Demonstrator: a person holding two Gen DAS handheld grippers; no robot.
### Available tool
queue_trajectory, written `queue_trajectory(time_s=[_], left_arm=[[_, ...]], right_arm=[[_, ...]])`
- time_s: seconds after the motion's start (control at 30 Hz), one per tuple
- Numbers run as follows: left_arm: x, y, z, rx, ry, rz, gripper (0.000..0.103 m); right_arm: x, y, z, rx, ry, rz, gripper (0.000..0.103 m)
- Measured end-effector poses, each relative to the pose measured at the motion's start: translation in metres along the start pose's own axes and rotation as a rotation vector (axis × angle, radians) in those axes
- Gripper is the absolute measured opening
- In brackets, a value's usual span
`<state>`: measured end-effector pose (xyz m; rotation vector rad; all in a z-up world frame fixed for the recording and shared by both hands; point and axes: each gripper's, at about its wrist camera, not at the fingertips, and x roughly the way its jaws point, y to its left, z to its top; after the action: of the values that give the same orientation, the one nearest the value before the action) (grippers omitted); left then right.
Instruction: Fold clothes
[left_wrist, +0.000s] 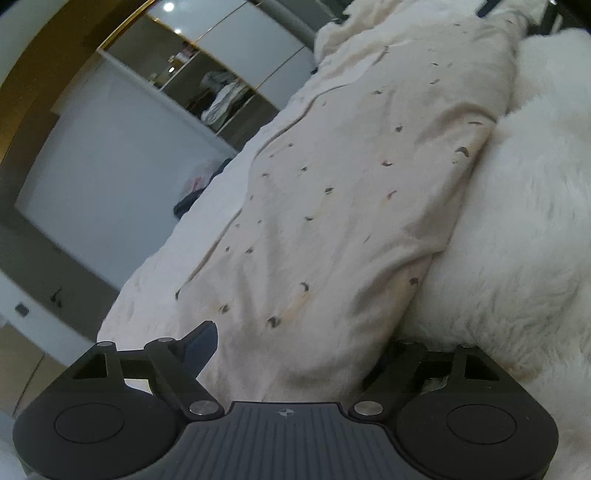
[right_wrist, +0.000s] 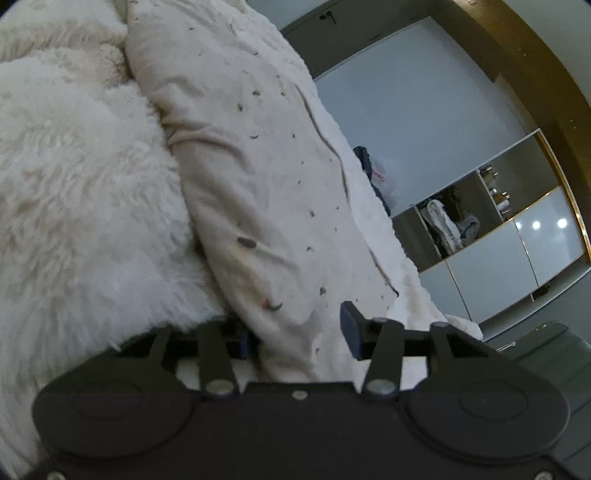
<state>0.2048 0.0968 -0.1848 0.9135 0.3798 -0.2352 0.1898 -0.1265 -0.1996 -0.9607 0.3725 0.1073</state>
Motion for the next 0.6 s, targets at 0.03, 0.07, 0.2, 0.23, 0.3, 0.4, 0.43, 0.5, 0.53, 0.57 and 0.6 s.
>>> queue_trajectory(time_s=[0.03,0.07,0.2,0.23,0.3,0.4,0.43,0.5,0.53,0.57,0.6], left_arm=[[0.000,0.000,-0.001,-0.008,0.002,0.000,0.082],[0.001,0.003,-0.003,-0.047,0.001,-0.010,0.082],[-0.008,-0.001,-0.011,-0.075,-0.047,0.029,0.083],[-0.010,-0.006,-0.011,-0.056,-0.079,0.063,0.083],[-0.014,-0.014,-0.012,-0.023,-0.123,0.115,0.083],[-0.016,-0.019,-0.012,-0.009,-0.141,0.138,0.083],[-0.015,-0.017,-0.012,-0.021,-0.135,0.124,0.083],[-0.013,-0.014,-0.011,-0.045,-0.123,0.098,0.083],[-0.014,-0.012,-0.011,-0.053,-0.124,0.093,0.083],[-0.014,-0.012,-0.010,-0.052,-0.127,0.092,0.080],[-0.013,-0.011,-0.010,-0.051,-0.128,0.091,0.077]], right_arm=[[0.001,0.000,-0.002,0.006,0.001,0.004,0.051],[0.002,0.000,-0.003,0.016,0.002,0.009,0.051],[0.004,-0.002,-0.005,0.038,-0.004,0.024,0.049],[0.004,-0.001,-0.005,0.036,-0.006,0.027,0.048],[0.003,0.000,-0.006,0.027,-0.008,0.036,0.044],[0.003,0.001,-0.005,0.005,-0.006,0.045,0.042],[0.003,0.002,-0.005,-0.004,-0.008,0.048,0.042],[0.005,0.003,-0.005,-0.014,-0.006,0.055,0.040],[0.006,0.005,-0.004,-0.017,-0.005,0.055,0.040],[0.007,0.005,-0.003,-0.022,-0.003,0.056,0.039],[0.007,0.006,-0.003,-0.025,-0.001,0.060,0.033]])
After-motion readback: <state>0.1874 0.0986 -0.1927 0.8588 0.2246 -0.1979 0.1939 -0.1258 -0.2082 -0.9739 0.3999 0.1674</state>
